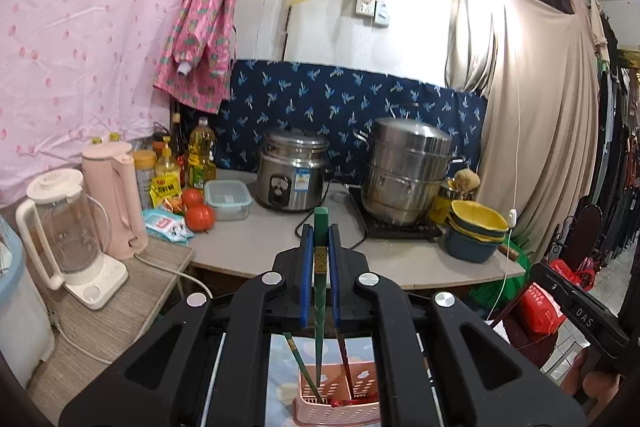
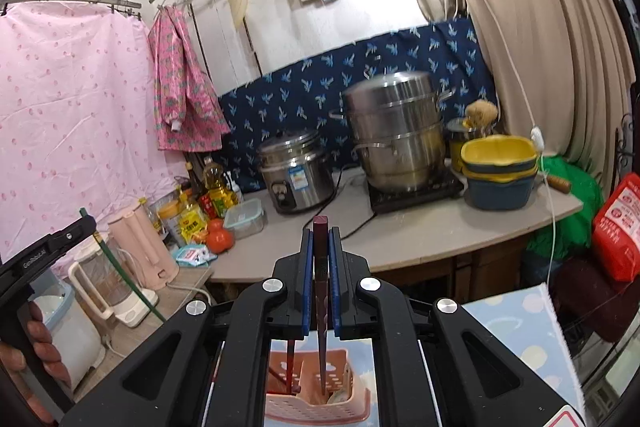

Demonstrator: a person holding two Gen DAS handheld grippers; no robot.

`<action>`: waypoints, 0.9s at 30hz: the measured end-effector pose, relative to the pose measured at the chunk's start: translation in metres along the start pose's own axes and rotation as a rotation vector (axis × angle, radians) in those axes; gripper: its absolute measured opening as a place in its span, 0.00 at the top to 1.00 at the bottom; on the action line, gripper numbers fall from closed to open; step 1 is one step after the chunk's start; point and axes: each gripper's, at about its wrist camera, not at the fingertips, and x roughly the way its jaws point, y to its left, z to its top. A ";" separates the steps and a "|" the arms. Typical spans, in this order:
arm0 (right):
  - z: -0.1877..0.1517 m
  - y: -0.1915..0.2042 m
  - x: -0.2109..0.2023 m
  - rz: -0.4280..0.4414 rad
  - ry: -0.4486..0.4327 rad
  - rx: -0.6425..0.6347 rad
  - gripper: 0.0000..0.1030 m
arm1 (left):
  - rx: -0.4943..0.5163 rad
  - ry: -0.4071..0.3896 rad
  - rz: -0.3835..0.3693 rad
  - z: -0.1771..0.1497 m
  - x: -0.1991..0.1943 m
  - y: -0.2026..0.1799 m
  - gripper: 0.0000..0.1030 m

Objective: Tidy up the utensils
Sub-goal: 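Lower both held chopsticks into the pink holder with both tools, then open both tools and withdraw them toward the gold spoon and brown chopstick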

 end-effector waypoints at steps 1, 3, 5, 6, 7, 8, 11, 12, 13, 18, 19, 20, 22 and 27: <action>-0.006 -0.001 0.005 0.001 0.016 0.004 0.93 | -0.003 0.013 0.001 -0.005 0.005 0.001 0.93; -0.017 -0.003 0.015 0.003 0.045 0.008 0.93 | -0.016 0.044 -0.006 -0.016 0.018 0.004 0.93; -0.025 -0.002 0.022 0.005 0.068 0.010 0.93 | -0.028 0.071 -0.010 -0.026 0.027 0.006 0.93; -0.028 -0.002 0.025 0.004 0.076 0.009 0.93 | -0.033 0.084 -0.012 -0.031 0.031 0.007 0.93; -0.032 -0.002 0.027 0.003 0.085 0.006 0.93 | -0.035 0.098 -0.015 -0.035 0.035 0.008 0.93; -0.035 -0.002 0.029 0.002 0.092 0.006 0.93 | -0.037 0.109 -0.015 -0.038 0.037 0.008 0.92; -0.040 -0.004 0.025 -0.020 0.072 0.015 0.74 | -0.049 0.127 0.007 -0.046 0.040 0.011 0.71; -0.040 -0.004 0.023 -0.022 0.066 0.019 0.71 | -0.052 0.128 0.015 -0.048 0.039 0.012 0.68; -0.041 -0.005 0.019 -0.025 0.060 0.024 0.71 | -0.053 0.128 0.019 -0.049 0.037 0.013 0.68; -0.044 -0.006 0.007 -0.027 0.062 0.019 0.71 | -0.056 0.143 0.025 -0.056 0.027 0.015 0.67; -0.045 -0.005 0.002 -0.029 0.062 0.012 0.71 | -0.054 0.144 0.029 -0.058 0.023 0.015 0.67; -0.046 -0.004 -0.001 -0.031 0.062 0.007 0.71 | -0.051 0.144 0.030 -0.059 0.021 0.015 0.67; -0.049 -0.001 -0.010 -0.030 0.063 -0.003 0.71 | -0.052 0.148 0.029 -0.062 0.013 0.015 0.67; -0.064 0.004 -0.035 -0.024 0.086 -0.019 0.71 | -0.050 0.168 0.030 -0.073 -0.008 0.015 0.67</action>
